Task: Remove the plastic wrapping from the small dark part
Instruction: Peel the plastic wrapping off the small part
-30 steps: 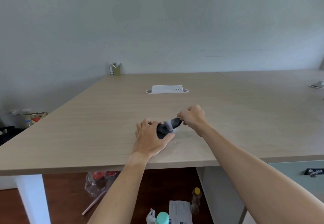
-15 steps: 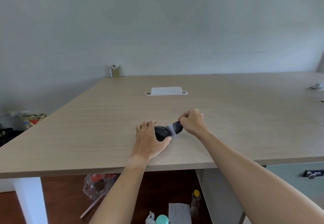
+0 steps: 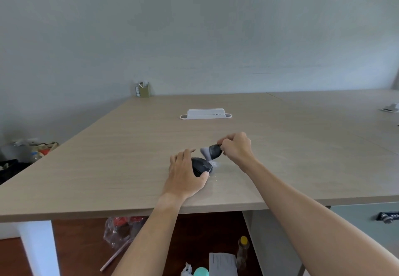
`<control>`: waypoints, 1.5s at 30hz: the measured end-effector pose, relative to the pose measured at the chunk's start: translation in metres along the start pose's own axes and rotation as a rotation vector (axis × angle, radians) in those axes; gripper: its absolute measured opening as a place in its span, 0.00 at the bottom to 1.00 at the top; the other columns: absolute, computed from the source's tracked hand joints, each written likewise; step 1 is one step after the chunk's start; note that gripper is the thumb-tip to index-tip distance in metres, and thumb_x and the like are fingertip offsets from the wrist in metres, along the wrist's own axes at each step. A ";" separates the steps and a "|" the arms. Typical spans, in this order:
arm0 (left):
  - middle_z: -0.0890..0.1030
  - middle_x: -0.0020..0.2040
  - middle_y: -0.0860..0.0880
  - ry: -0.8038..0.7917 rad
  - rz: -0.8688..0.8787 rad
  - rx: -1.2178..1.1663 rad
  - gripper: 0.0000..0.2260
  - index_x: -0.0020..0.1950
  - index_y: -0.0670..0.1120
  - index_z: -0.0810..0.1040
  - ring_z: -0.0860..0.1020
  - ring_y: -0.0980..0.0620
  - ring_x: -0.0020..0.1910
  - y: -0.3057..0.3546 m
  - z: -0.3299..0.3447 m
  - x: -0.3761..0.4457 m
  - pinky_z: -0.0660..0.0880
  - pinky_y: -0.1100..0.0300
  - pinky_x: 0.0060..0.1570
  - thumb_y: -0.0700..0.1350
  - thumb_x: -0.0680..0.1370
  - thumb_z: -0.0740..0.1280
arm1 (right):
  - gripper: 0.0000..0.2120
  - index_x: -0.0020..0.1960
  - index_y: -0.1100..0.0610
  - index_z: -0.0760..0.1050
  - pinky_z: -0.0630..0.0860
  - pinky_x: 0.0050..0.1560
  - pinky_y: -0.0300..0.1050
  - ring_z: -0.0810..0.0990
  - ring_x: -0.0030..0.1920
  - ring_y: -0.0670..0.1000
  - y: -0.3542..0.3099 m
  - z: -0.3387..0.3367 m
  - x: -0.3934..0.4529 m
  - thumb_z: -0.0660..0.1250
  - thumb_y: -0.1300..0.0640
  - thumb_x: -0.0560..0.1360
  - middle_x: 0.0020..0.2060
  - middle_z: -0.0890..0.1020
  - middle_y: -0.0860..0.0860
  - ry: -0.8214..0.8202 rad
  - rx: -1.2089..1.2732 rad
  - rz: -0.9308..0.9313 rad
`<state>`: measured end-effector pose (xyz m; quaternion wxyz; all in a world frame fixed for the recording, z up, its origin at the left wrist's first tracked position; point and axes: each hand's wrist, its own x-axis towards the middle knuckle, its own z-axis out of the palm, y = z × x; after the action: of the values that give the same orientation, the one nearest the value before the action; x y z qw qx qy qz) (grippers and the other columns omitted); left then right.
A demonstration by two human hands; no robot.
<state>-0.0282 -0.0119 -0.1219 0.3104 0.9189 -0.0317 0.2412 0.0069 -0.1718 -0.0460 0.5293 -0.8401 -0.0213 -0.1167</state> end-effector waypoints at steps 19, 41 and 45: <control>0.67 0.67 0.53 -0.003 -0.028 0.016 0.39 0.73 0.53 0.61 0.62 0.51 0.69 0.005 -0.001 -0.001 0.63 0.57 0.67 0.63 0.67 0.71 | 0.10 0.32 0.72 0.75 0.65 0.29 0.41 0.67 0.33 0.55 0.000 -0.001 -0.003 0.56 0.69 0.63 0.29 0.75 0.67 -0.010 -0.089 -0.015; 0.70 0.64 0.52 -0.008 -0.094 -0.024 0.44 0.75 0.52 0.56 0.66 0.50 0.67 0.005 0.000 0.001 0.65 0.55 0.67 0.63 0.66 0.73 | 0.12 0.23 0.64 0.60 0.57 0.24 0.40 0.59 0.30 0.53 -0.018 0.009 -0.005 0.57 0.70 0.65 0.22 0.63 0.58 -0.024 -0.106 -0.048; 0.70 0.65 0.52 -0.041 -0.084 -0.046 0.42 0.76 0.52 0.56 0.66 0.50 0.69 0.003 -0.001 0.002 0.65 0.53 0.68 0.59 0.67 0.73 | 0.14 0.41 0.76 0.75 0.72 0.33 0.53 0.70 0.36 0.65 -0.015 0.015 -0.005 0.59 0.66 0.64 0.41 0.80 0.72 -0.088 -0.091 -0.065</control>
<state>-0.0279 -0.0137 -0.1181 0.3405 0.9169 -0.0050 0.2083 0.0019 -0.1516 -0.0398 0.4853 -0.8664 -0.0664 -0.0976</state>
